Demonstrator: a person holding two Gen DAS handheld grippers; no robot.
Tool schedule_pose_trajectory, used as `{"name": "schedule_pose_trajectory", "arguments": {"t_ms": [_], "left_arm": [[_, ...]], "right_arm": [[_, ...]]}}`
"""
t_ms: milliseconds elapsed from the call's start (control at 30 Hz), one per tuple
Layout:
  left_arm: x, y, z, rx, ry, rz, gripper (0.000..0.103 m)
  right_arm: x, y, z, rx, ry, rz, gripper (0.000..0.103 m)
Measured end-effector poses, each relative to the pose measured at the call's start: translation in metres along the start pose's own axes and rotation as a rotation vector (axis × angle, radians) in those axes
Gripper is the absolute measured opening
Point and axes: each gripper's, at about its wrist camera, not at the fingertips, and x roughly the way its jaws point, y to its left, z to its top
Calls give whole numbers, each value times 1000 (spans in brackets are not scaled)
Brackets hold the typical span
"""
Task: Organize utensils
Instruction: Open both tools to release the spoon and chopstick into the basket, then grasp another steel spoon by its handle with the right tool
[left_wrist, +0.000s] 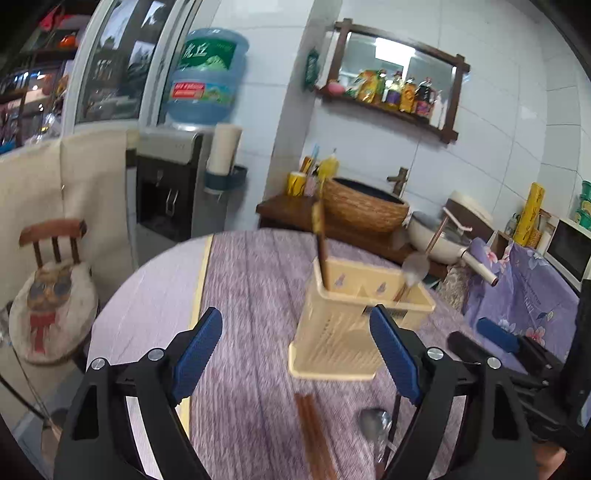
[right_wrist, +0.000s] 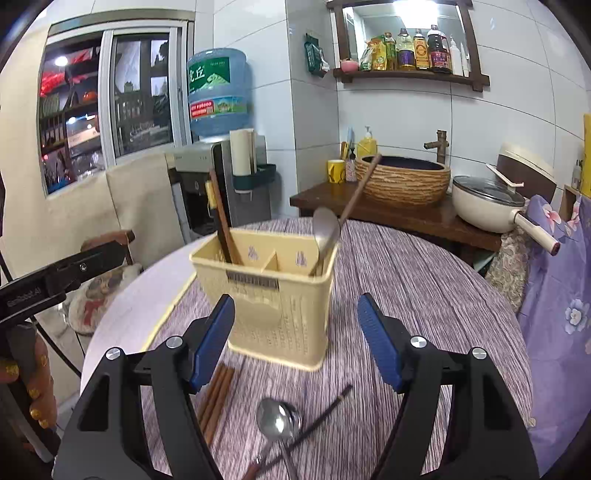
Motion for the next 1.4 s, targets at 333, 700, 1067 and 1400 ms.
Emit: {"name": "schedule_pose_trajectory", "arguments": {"t_ms": [333, 700, 1067, 1400], "left_arm": [[12, 21, -79, -28, 173, 33, 76], [14, 24, -117, -14, 267, 26, 67], [12, 20, -123, 1, 277, 10, 67], [13, 20, -124, -12, 286, 1, 67]], "right_arm": [[6, 9, -77, -37, 198, -14, 69], [45, 27, -102, -98, 329, 155, 59], [86, 18, -101, -140, 420, 181, 54], [103, 22, -97, -194, 461, 185, 45]]}}
